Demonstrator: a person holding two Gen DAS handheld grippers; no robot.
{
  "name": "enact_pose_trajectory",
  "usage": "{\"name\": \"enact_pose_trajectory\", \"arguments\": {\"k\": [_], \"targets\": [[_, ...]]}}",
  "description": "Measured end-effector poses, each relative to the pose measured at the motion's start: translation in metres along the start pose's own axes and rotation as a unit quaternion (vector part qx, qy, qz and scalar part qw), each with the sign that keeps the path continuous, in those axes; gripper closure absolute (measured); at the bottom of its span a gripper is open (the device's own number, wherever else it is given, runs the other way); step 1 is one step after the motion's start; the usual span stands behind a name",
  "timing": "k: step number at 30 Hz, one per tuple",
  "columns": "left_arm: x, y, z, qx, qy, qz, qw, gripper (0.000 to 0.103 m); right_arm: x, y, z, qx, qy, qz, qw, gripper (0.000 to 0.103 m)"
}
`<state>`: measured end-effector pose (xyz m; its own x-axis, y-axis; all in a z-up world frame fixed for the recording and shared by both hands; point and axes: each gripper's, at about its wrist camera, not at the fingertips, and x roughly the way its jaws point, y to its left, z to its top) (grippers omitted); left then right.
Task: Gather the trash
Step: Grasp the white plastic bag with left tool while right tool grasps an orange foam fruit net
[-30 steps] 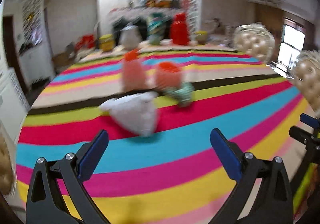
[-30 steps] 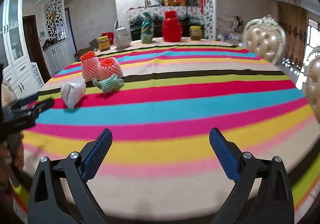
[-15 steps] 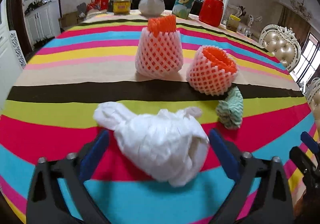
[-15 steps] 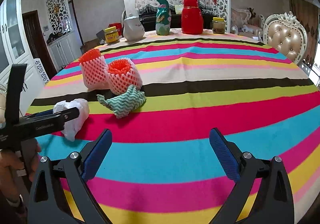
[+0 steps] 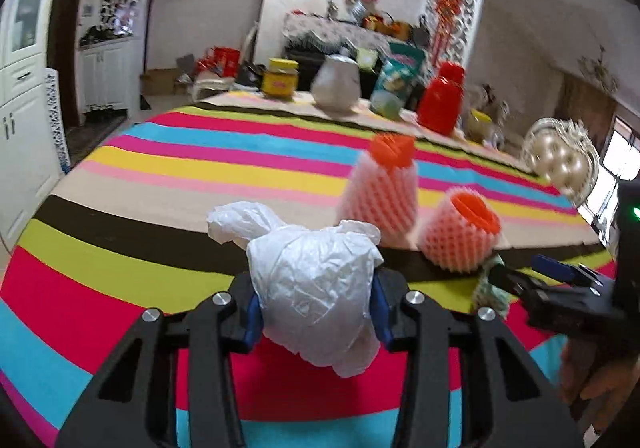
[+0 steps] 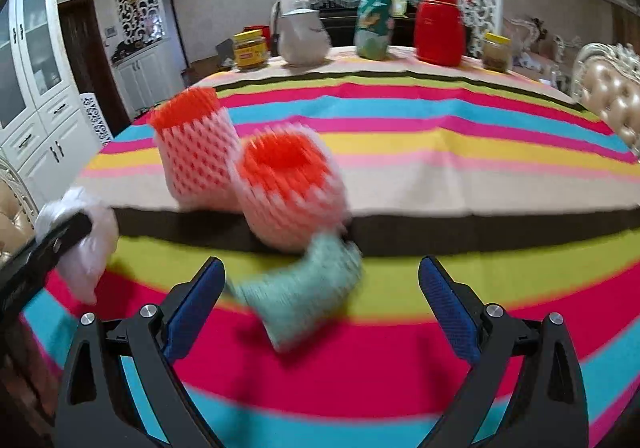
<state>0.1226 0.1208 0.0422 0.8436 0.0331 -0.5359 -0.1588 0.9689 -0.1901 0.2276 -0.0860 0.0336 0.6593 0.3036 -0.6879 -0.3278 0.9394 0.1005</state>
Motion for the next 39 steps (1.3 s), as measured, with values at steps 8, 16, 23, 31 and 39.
{"name": "enact_pose_trajectory", "arguments": {"k": [8, 16, 23, 31, 39], "targets": [[0.004, 0.002, 0.003, 0.002, 0.0, -0.007, 1.0, 0.061, 0.062, 0.027, 0.036, -0.055, 0.055, -0.033, 0.996, 0.016], [0.001, -0.004, 0.0, 0.007, 0.009, -0.039, 0.9992, 0.061, -0.018, 0.02, 0.03, -0.035, -0.042, 0.008, 0.998, 0.061], [-0.01, -0.027, -0.005, 0.042, 0.007, -0.082, 0.9957, 0.061, -0.077, 0.015, -0.002, -0.051, -0.074, -0.006, 0.996, 0.061], [-0.019, -0.053, -0.016, 0.084, 0.005, -0.108, 0.9906, 0.061, -0.104, -0.012, -0.042, -0.026, -0.066, -0.037, 0.997, 0.061], [-0.031, -0.08, -0.028, 0.155, -0.022, -0.119, 0.9806, 0.061, -0.12, -0.018, -0.07, -0.012, -0.052, -0.043, 0.998, 0.061]]}}
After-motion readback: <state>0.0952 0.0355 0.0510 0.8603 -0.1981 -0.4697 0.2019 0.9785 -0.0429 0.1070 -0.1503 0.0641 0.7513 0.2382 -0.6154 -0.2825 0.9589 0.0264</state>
